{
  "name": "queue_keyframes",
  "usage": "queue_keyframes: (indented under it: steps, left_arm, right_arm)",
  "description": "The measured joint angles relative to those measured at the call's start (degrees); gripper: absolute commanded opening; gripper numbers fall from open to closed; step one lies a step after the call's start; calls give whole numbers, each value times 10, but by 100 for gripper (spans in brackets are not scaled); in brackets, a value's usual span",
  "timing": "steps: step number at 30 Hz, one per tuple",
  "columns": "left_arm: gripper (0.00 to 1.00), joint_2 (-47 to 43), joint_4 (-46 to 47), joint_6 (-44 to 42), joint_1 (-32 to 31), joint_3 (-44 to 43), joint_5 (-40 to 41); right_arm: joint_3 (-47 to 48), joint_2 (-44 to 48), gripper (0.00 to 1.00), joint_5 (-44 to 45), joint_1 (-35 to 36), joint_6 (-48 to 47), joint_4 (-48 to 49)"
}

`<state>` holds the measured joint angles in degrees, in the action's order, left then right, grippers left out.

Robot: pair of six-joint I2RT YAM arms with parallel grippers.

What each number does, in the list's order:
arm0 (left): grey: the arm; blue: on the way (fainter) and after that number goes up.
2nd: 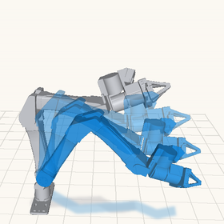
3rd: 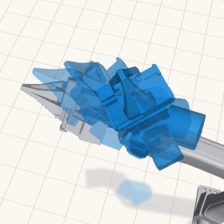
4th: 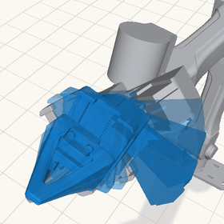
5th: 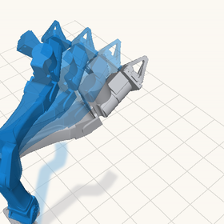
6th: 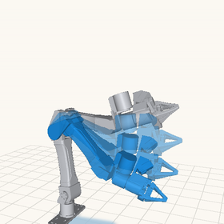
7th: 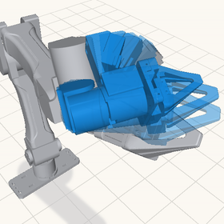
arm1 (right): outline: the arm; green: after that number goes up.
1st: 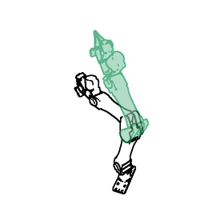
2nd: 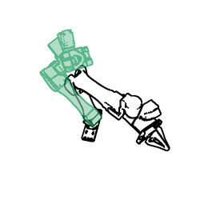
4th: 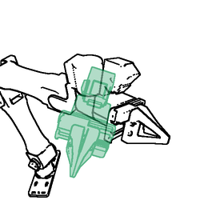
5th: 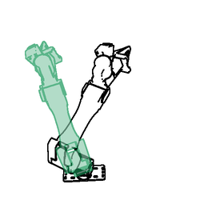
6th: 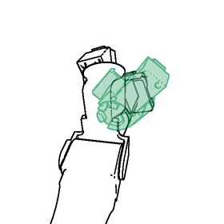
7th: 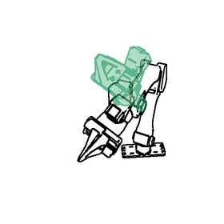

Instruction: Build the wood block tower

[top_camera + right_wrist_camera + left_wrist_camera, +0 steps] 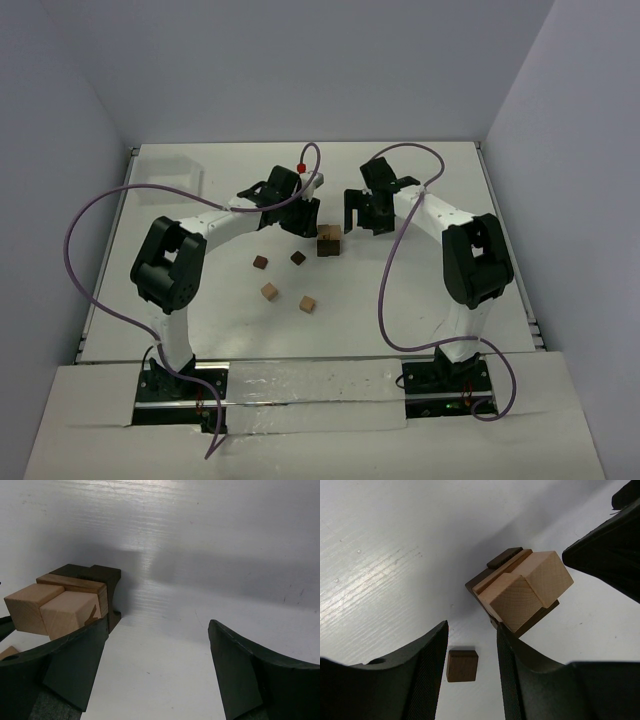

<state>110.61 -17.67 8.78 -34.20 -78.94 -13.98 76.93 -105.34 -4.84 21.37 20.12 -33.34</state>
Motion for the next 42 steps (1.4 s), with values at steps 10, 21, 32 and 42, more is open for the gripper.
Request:
queue_keyframes:
  steps: [10, 21, 32, 42]
  left_arm:
    - [51, 0, -1, -2, 0, 0, 0]
    - [52, 0, -1, -3, 0, 0, 0]
    - [52, 0, -2, -5, 0, 0, 0]
    - [52, 0, -2, -5, 0, 0, 1]
  right_arm:
    - [0, 0, 88, -9, 8, 0, -1]
    - [0, 0, 88, -13, 14, 0, -1]
    - [3, -2, 88, -12, 14, 0, -2]
    - [5, -7, 88, -13, 14, 0, -2]
